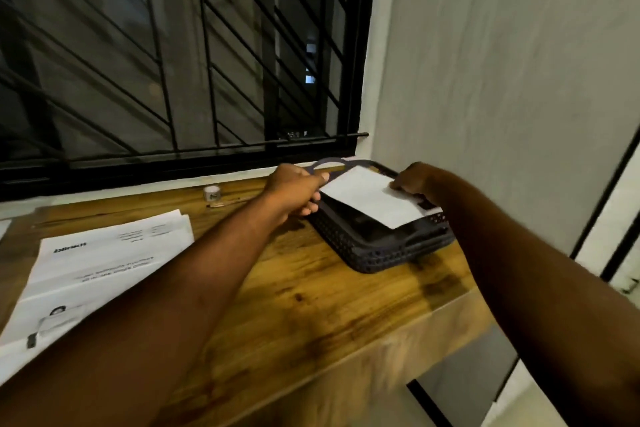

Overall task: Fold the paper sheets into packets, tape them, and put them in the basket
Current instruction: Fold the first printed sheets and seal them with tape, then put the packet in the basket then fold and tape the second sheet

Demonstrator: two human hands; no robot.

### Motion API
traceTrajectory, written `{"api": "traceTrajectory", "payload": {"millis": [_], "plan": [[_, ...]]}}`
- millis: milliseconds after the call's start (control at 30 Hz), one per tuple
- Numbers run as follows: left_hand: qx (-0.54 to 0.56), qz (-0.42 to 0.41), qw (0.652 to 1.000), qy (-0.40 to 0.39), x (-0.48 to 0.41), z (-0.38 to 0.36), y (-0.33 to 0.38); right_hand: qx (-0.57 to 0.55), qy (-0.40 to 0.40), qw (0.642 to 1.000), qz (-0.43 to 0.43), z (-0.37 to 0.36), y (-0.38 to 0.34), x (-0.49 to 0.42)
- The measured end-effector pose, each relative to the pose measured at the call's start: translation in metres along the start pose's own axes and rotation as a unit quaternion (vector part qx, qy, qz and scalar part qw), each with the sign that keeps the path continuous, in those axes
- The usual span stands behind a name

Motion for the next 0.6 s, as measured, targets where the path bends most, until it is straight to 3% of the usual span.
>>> {"api": "traceTrajectory", "payload": {"millis": [267,400,533,600], "plan": [[-0.074,-0.031,0.995,0.059,-0.005,-0.025,-0.013,0.055,-0.035,0.997,0.045,-0.037,0.027,-0.017],[-0.094,-0.041,0.992,0.076,-0.005,-0.031,-0.015,0.141,-0.043,0.986,0.084,-0.039,0.028,-0.038],[-0.097,-0.046,0.991,0.083,-0.009,-0.033,-0.017,0.135,-0.087,0.984,0.077,-0.033,0.026,-0.031],[-0.094,-0.049,0.991,0.084,-0.011,-0.034,-0.018,0.152,-0.059,0.980,0.111,-0.030,0.023,-0.032]]}}
Point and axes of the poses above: each hand's wrist, its own x-axis away from the middle knuckle, its own z-axis out of the back of the hand, y = z × x, the point moved 2 cm from there along -x, towards the middle knuckle, and after that the axes turned 2 degrees about y, right-handed, at the moved point
